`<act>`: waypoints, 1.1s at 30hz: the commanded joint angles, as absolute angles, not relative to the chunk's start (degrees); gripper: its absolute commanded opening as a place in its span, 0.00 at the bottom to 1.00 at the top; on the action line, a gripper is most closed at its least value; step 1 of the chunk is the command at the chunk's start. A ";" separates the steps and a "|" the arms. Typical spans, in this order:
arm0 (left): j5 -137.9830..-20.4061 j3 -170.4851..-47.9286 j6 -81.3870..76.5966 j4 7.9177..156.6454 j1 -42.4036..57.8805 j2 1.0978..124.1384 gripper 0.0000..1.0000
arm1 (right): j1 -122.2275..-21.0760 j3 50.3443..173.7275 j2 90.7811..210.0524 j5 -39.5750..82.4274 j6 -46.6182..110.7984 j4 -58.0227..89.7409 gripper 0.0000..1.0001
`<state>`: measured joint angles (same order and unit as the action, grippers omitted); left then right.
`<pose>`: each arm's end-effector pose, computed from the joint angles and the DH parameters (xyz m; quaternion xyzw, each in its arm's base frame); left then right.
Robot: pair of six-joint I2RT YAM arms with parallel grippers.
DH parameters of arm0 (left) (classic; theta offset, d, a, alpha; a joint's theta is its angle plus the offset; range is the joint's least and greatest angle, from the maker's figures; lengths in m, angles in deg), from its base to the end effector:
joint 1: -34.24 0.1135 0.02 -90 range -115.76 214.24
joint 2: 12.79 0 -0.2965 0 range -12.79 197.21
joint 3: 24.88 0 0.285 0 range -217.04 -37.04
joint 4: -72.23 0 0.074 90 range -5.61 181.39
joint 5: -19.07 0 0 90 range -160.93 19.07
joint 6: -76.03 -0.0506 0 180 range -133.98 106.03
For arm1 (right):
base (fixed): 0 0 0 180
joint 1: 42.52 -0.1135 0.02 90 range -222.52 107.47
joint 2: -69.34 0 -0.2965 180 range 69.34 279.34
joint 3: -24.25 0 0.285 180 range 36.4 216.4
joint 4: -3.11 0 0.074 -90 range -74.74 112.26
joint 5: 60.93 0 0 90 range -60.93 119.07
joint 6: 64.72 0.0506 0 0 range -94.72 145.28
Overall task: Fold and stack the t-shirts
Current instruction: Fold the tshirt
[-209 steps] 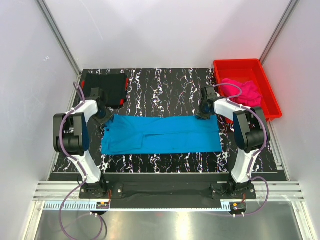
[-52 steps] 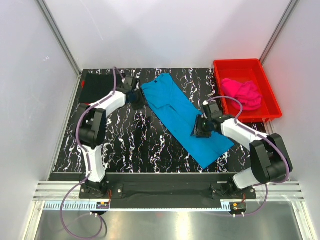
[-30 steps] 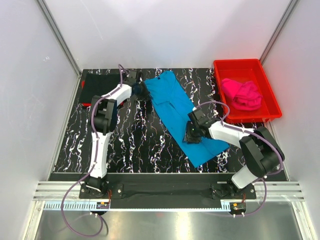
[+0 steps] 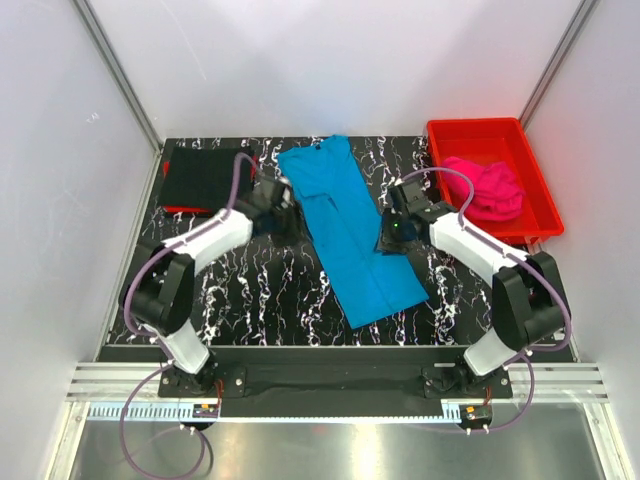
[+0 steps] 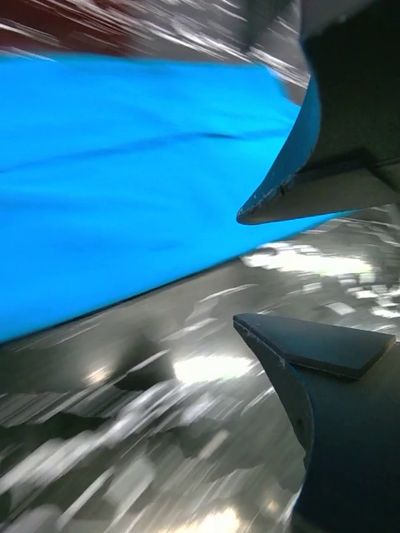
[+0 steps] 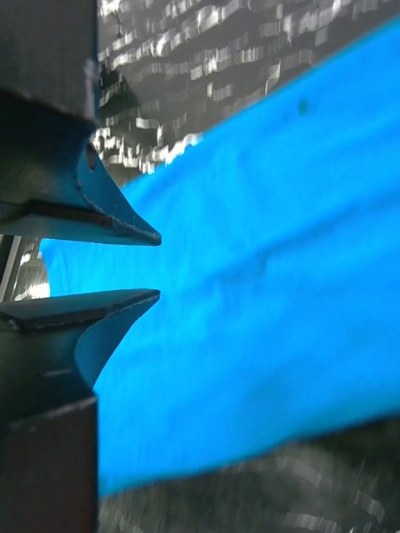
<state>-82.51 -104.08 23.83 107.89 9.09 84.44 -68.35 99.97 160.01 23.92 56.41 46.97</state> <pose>0.3591 -0.1798 0.2199 -0.0729 0.9431 -0.2436 0.2143 0.3250 0.1624 0.2300 0.0324 0.9617 0.1661 0.2154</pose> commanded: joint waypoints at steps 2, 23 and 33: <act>-81.91 -97.52 26.54 101.81 2.34 80.12 0.52 | -67.93 97.50 161.35 25.89 52.17 50.25 0.34; -73.23 -89.00 20.92 112.59 3.39 66.40 0.59 | -78.99 79.64 155.46 32.67 70.61 41.72 0.33; -80.53 -80.58 21.97 111.76 3.30 57.54 0.62 | -92.27 83.24 157.32 31.36 83.47 41.63 0.39</act>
